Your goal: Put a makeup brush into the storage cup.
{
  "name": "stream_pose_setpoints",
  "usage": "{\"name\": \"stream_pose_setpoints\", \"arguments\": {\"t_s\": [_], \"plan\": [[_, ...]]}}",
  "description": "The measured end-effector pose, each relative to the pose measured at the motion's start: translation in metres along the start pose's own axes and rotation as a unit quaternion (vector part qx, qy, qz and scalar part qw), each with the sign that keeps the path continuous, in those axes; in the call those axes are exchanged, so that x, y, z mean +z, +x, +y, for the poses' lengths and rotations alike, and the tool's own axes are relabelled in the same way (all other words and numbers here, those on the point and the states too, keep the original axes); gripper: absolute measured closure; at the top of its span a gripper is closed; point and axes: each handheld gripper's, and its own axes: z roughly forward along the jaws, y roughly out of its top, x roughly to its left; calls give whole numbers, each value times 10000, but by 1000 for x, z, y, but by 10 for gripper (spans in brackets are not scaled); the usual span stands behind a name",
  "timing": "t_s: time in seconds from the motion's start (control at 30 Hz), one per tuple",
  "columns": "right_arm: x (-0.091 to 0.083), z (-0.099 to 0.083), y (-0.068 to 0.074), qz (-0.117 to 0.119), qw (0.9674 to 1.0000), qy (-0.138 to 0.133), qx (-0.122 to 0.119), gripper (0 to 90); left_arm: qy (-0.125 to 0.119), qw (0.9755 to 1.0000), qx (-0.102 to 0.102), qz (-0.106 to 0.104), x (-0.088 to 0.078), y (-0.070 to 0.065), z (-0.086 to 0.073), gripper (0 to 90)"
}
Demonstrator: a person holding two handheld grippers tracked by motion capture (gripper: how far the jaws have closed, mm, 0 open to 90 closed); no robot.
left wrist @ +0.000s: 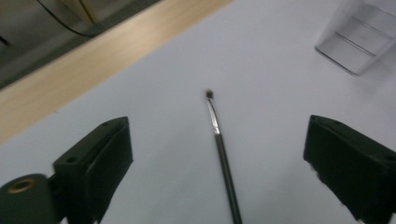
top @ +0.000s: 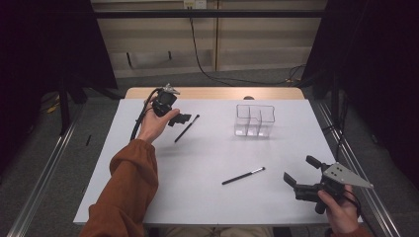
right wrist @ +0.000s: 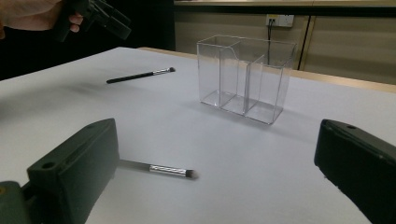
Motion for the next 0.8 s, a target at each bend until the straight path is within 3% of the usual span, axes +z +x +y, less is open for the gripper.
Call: {"name": "stream_pose_setpoints", "arguments": {"t_s": [0.1, 0.37, 0.43, 0.57, 0.63, 0.8], "plan": [[0, 0, 0, 12, 10000, 8, -1, 0, 280, 9995, -113, -117, 3, 0, 0, 101], [0, 0, 0, 6, 10000, 25, 4, 0, 938, 9954, -13, -204, 9, 0, 5, 83], [0, 0, 0, 11, 10000, 25, 5, 0, 1239, 9920, -26, -254, 12, -1, 7, 83], [0, 0, 0, 17, 10000, 25, -2, 0, 1449, 9891, -57, -250, 16, 1, 8, 74], [0, 0, 0, 18, 10000, 37, -1, 0, 1699, 9851, -29, -277, 18, 1, 7, 72], [0, -1, -1, 25, 10000, 45, 36, 0, 2008, 9787, -133, -402, 23, 0, 4, 72]]}}
